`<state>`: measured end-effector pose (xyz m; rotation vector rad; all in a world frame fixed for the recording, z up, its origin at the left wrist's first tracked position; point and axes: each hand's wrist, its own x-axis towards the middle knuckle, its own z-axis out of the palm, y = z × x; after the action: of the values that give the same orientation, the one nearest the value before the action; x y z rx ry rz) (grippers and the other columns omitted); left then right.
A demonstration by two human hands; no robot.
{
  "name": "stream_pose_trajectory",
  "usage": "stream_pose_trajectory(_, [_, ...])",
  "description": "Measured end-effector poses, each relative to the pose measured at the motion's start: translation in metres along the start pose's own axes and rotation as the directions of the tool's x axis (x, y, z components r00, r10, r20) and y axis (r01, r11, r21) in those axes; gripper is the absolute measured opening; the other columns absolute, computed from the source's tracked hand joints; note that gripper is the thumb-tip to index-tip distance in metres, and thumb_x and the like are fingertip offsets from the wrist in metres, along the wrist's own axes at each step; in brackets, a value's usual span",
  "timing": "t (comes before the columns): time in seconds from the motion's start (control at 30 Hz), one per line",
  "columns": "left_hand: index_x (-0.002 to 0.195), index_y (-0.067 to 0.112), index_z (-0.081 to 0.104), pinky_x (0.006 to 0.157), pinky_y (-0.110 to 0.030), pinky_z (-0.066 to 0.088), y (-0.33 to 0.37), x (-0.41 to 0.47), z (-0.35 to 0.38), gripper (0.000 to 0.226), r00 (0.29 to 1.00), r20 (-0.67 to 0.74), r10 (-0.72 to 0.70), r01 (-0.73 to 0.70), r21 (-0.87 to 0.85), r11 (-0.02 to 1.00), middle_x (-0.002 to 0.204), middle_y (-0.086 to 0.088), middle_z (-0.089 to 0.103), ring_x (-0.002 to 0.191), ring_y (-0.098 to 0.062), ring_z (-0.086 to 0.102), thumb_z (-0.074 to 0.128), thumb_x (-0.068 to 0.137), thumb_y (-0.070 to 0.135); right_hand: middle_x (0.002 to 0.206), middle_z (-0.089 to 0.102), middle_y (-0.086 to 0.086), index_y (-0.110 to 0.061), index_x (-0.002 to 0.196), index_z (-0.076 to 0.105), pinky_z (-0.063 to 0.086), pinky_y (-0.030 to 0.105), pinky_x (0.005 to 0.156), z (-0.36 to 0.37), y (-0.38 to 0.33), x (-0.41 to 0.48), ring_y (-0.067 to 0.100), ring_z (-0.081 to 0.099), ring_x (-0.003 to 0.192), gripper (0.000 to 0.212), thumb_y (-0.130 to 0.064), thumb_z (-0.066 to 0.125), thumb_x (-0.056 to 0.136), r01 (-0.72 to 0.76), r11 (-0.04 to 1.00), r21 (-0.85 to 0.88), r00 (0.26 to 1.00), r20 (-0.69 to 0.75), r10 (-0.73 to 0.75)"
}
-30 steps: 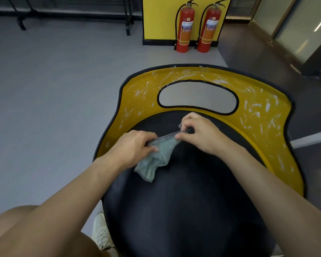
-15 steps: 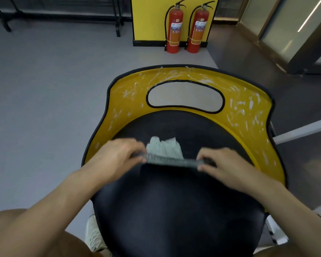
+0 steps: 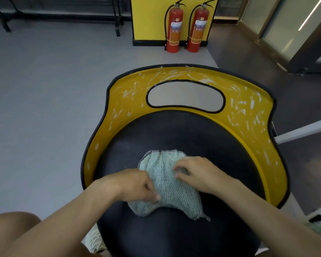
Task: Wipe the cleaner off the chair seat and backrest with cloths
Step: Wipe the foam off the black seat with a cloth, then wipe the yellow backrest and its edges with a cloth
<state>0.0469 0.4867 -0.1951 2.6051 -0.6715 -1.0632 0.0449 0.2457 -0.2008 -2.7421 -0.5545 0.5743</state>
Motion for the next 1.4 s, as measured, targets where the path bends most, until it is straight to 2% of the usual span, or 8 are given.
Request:
stream_pose_trajectory(0.13, [0.108,0.038,0.069,0.087,-0.034,0.048,0.005,0.022,0.009,0.02,0.912,-0.407,0.048,-0.012,0.093,0.996,0.107,0.012,0.066,0.104,-0.015,0.06,0.053,0.097,0.042,0.168,-0.014,-0.003,-0.027,0.162,0.0,-0.001,0.041,0.126,0.047,-0.019,0.015,0.016,-0.018,0.153,0.074,-0.06,0.033,0.103,0.116,0.987,-0.113,0.992,0.064,-0.109])
stream_pose_trajectory(0.27, [0.124,0.037,0.064,0.097,-0.027,0.042,0.001,0.029,0.02,0.027,0.85,-0.525,0.047,-0.026,0.047,0.999,0.122,0.015,0.061,0.111,-0.013,0.055,0.05,0.102,0.038,0.162,-0.03,-0.008,-0.037,0.156,-0.02,-0.011,0.042,0.124,0.065,0.005,0.008,0.011,-0.034,0.146,0.077,-0.076,0.012,0.097,0.045,0.973,-0.225,0.998,0.042,-0.037])
stream_pose_trajectory(0.47, [0.13,0.034,0.063,0.102,-0.029,0.041,-0.023,0.028,0.023,0.03,0.825,-0.565,0.006,0.003,0.015,1.0,0.127,0.013,0.06,0.116,-0.014,0.053,0.052,0.101,0.036,0.166,0.014,-0.011,-0.033,0.157,0.025,0.018,0.034,0.122,0.028,0.072,-0.007,0.017,0.011,0.154,0.059,-0.054,0.038,0.103,-0.17,0.969,-0.18,0.984,-0.08,0.158])
stream_pose_trajectory(0.57, [0.129,0.034,0.064,0.104,-0.029,0.041,-0.027,0.031,0.024,0.03,0.818,-0.575,0.01,-0.002,0.014,1.0,0.127,0.015,0.059,0.119,-0.012,0.052,0.052,0.101,0.036,0.13,0.049,-0.013,-0.027,0.12,0.052,0.045,0.032,0.091,0.005,0.093,-0.019,0.018,0.049,0.129,0.02,-0.024,0.049,0.1,-0.272,0.951,-0.148,0.954,-0.171,0.246])
stream_pose_trajectory(0.83, [0.128,0.036,0.064,0.1,-0.027,0.043,0.023,0.066,0.029,0.031,0.786,-0.599,0.15,-0.128,0.079,0.989,0.127,0.017,0.06,0.121,-0.011,0.056,0.059,0.098,0.04,0.168,0.008,-0.013,-0.034,0.155,0.032,0.02,0.03,0.121,-0.046,0.095,-0.115,0.009,0.011,0.153,0.057,-0.04,0.053,0.102,-0.306,0.949,0.082,0.936,-0.159,0.315])
stream_pose_trajectory(1.0, [0.129,0.034,0.065,0.1,-0.028,0.043,0.16,0.093,0.0,0.054,0.668,-0.61,0.426,-0.391,0.199,0.899,0.13,0.014,0.061,0.121,-0.011,0.054,0.036,0.092,0.059,0.164,0.02,-0.016,-0.035,0.152,0.037,0.021,0.032,0.123,-0.088,0.115,-0.216,0.007,0.016,0.152,0.05,-0.042,0.049,0.104,-0.426,0.896,0.123,0.8,-0.411,0.437])
stream_pose_trajectory(1.27, [0.145,0.032,0.049,0.102,-0.033,0.042,0.423,0.102,-0.033,0.046,0.43,-0.524,0.735,-0.701,0.319,0.638,0.14,0.011,0.053,0.125,-0.014,0.049,0.048,0.102,0.046,0.155,0.042,-0.013,-0.035,0.139,0.056,0.035,0.031,0.109,-0.124,0.161,-0.363,0.008,0.038,0.141,0.038,-0.039,0.054,0.102,-0.57,0.786,0.239,0.47,-0.689,0.551])
stream_pose_trajectory(1.4, [0.141,0.036,0.052,0.094,-0.04,0.049,0.478,0.114,-0.016,0.04,0.449,-0.451,0.771,-0.691,0.373,0.62,0.134,0.013,0.059,0.116,-0.014,0.057,0.048,0.102,0.046,0.14,0.058,-0.015,-0.034,0.129,0.065,0.041,0.033,0.106,-0.102,0.19,-0.395,0.011,0.053,0.129,0.03,-0.033,0.057,0.1,-0.535,0.785,0.313,0.43,-0.698,0.572])
